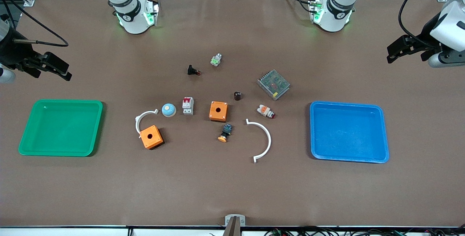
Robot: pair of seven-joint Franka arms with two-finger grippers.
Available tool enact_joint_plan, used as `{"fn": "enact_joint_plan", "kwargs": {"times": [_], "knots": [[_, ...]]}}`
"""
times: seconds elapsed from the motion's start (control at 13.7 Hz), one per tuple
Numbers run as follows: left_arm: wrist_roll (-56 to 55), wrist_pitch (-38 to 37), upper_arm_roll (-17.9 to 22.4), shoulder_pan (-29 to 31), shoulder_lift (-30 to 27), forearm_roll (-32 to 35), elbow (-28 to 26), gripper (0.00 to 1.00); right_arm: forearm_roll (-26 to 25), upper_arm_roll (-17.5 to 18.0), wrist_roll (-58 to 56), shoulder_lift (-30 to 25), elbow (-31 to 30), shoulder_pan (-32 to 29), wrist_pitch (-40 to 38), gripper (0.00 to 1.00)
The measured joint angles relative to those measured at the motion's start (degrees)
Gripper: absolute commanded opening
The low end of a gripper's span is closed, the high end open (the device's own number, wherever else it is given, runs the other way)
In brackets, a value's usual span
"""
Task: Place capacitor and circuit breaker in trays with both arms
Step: 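Grasp the black capacitor with the left gripper while the right gripper grasps the breaker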
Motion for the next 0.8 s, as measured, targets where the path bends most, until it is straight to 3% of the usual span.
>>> {"fn": "enact_joint_plan", "kwargs": {"times": [0.51, 0.8], "knots": [[0.0, 0.04, -0.59, -0.81, 0.81, -0.01, 0.34, 1.0, 0.0, 0.11, 0.0, 0.0, 0.11, 0.06, 0.01, 1.0], [-3.69, 2.15, -3.77, -4.66, 6.64, -0.01, 0.67, 1.0, 0.0, 0.22, 0.02, 0.01, 0.11, 0.58, -0.04, 1.0]]}}
